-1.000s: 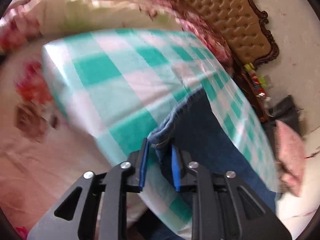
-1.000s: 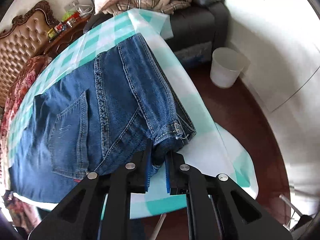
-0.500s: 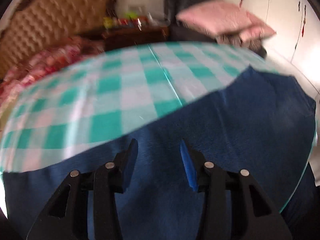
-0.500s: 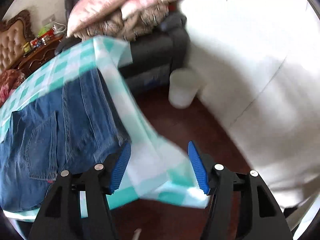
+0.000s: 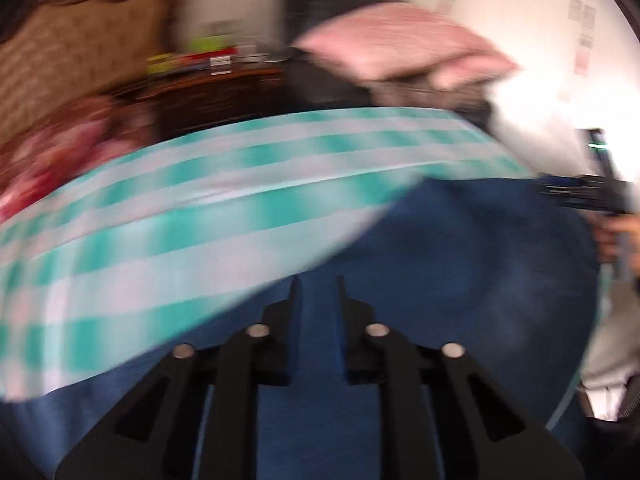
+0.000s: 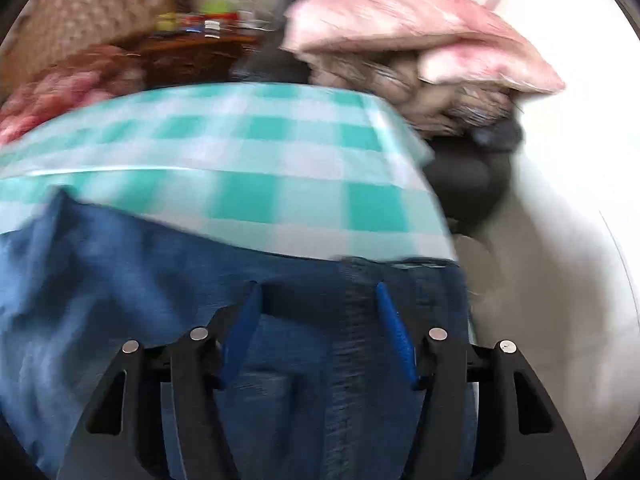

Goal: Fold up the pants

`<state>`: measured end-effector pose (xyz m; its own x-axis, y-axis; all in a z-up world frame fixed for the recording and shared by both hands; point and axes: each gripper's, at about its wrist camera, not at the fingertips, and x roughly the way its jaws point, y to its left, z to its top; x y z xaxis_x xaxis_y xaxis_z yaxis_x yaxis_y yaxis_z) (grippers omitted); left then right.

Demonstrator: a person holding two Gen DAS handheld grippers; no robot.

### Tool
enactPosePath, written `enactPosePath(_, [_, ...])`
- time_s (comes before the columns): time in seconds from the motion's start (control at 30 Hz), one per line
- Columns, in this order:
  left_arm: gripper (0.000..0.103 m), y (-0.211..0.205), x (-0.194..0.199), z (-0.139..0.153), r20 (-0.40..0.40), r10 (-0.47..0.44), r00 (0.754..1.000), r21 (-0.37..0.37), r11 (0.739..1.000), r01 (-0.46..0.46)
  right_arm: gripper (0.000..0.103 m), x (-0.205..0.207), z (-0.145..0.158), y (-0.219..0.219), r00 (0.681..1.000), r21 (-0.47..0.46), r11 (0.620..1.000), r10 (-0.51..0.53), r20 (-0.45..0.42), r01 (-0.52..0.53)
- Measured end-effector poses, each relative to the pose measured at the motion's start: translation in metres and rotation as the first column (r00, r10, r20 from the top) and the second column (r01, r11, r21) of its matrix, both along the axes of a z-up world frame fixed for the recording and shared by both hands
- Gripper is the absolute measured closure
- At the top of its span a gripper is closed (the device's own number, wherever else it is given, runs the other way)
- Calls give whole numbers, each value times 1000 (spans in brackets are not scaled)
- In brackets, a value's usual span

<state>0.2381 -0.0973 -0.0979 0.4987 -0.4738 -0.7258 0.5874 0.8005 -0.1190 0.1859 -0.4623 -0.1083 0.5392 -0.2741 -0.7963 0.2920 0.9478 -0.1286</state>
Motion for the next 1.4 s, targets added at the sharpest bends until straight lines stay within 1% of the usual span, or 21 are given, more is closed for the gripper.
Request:
enactPosePath(0.1, [94, -47, 7, -18, -67, -132, 989, -25, 991, 131, 47, -10, -5, -5, 999, 30, 999, -21, 50, 20])
enactPosePath(0.2, [101, -47, 34, -44, -99, -36, 994, 68, 997, 43, 45, -12, -16, 1, 998, -14, 999, -29, 64, 30])
enactPosePath(0.3, [102, -33, 48, -30, -29, 91, 995, 81, 993, -89, 41, -15, -21, -6, 997, 32, 998, -52, 65, 50])
enactPosePath(0.37, [102, -46, 39, -20, -32, -4, 999, 21, 1000, 4, 40, -14, -22, -7, 996, 57, 997, -53, 67, 49])
enactPosePath(0.43, [93, -72, 25, -13, -7, -148, 989, -21, 989, 147, 39, -13, -23, -6, 997, 47, 998, -50, 64, 47])
enactPosePath(0.5, [90, -101, 23, -24, -8, -214, 977, 34, 976, 214, 39, -14, -23, -3, 997, 27, 998, -50, 60, 49])
enactPosePath(0.57, [91, -110, 43, -36, -2, -117, 993, 150, 982, 116, 38, -14, -23, -4, 997, 37, 998, -53, 61, 50])
enactPosePath(0.6, [91, -99, 59, -37, 19, 19, 1000, 180, 983, -22, 38, -14, -23, -5, 997, 44, 998, -52, 64, 49])
enactPosePath(0.67, [93, -89, 65, -18, 57, 100, 993, 101, 989, -106, 37, -15, -23, -5, 996, 49, 998, -52, 66, 48])
enactPosePath(0.7, [93, -96, 58, -9, 79, 55, 995, 69, 996, -61, 37, -15, -23, -5, 996, 49, 998, -50, 68, 47])
enactPosePath(0.77, [89, -135, 31, 1, 108, -154, 982, 69, 987, 147, 35, -15, -22, -5, 996, 51, 998, -47, 71, 43])
enactPosePath(0.83, [82, -182, 7, -4, 52, -353, 934, 33, 935, 352, 33, -22, -14, -6, 991, 73, 995, -69, 115, 61])
enactPosePath(0.87, [80, -198, 3, -9, 33, -399, 916, 38, 917, 398, 33, -27, -9, -8, 989, 108, 992, -72, 133, 57])
enactPosePath(0.9, [80, -216, 4, -18, 44, -387, 921, 105, 919, 381, 32, -35, -2, -12, 983, 168, 985, -77, 166, 49])
enactPosePath(0.97, [80, -231, 17, -28, 94, -233, 968, 220, 953, 208, 32, -52, 9, -21, 973, 197, 977, -124, 194, 85])
enactPosePath(1.0, [84, -226, 26, -27, 95, -140, 986, 216, 969, 116, 32, -58, 11, -26, 971, 193, 976, -142, 192, 105])
enactPosePath(1.03, [84, -221, 29, -19, 81, -85, 993, 148, 986, 72, 32, -62, 12, -32, 970, 193, 975, -151, 191, 114])
enactPosePath(1.1, [80, -235, 13, -12, 95, -178, 979, 119, 979, 166, 34, -65, 8, -40, 972, 184, 973, -167, 163, 136])
enactPosePath(1.2, [78, -266, -17, -18, 41, -357, 933, 67, 933, 354, 40, -61, -6, -49, 975, 174, 968, -199, 102, 180])
enactPosePath(1.3, [88, -288, -6, -31, 34, -255, 966, 114, 962, 249, 40, -61, -17, -50, 976, 186, 965, -204, 81, 186])
enactPosePath(1.4, [85, -289, -13, -12, 30, -198, 980, 71, 978, 196, 38, -62, -19, -50, 975, 177, 967, -202, 87, 185])
